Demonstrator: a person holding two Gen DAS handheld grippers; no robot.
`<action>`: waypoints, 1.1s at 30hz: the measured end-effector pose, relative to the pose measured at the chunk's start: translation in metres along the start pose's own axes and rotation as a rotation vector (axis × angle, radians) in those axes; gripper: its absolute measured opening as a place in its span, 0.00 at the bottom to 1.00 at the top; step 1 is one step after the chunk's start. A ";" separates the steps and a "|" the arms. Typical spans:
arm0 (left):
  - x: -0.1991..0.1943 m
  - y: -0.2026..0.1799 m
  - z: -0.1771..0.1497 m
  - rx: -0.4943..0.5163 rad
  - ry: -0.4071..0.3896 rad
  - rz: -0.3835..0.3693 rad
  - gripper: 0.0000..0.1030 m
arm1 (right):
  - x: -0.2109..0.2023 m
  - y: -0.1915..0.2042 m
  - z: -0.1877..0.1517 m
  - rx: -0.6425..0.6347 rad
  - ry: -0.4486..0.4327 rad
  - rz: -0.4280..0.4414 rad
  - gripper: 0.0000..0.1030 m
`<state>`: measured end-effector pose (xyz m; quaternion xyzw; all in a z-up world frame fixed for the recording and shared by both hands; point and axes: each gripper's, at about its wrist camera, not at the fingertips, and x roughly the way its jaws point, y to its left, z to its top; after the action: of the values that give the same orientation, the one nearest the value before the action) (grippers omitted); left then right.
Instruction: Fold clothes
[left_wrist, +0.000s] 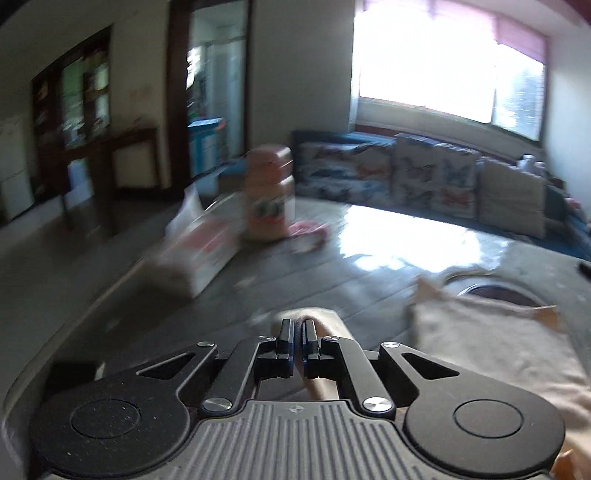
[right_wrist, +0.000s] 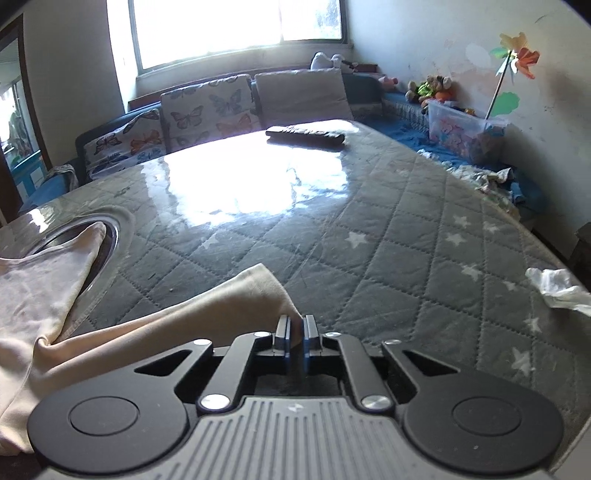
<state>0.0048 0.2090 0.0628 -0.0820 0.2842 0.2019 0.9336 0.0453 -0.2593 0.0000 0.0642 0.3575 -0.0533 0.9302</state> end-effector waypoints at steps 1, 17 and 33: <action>0.002 0.010 -0.004 -0.021 0.021 0.006 0.05 | -0.001 -0.001 0.000 0.000 -0.003 -0.006 0.05; -0.006 0.022 -0.022 0.046 0.061 0.081 0.24 | -0.014 0.025 0.012 -0.107 -0.007 0.010 0.28; -0.033 -0.112 -0.049 0.363 0.119 -0.410 0.42 | 0.017 0.113 -0.002 -0.354 0.081 0.212 0.44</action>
<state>0.0029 0.0839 0.0457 0.0192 0.3474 -0.0507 0.9362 0.0726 -0.1488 -0.0039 -0.0608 0.3897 0.1112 0.9122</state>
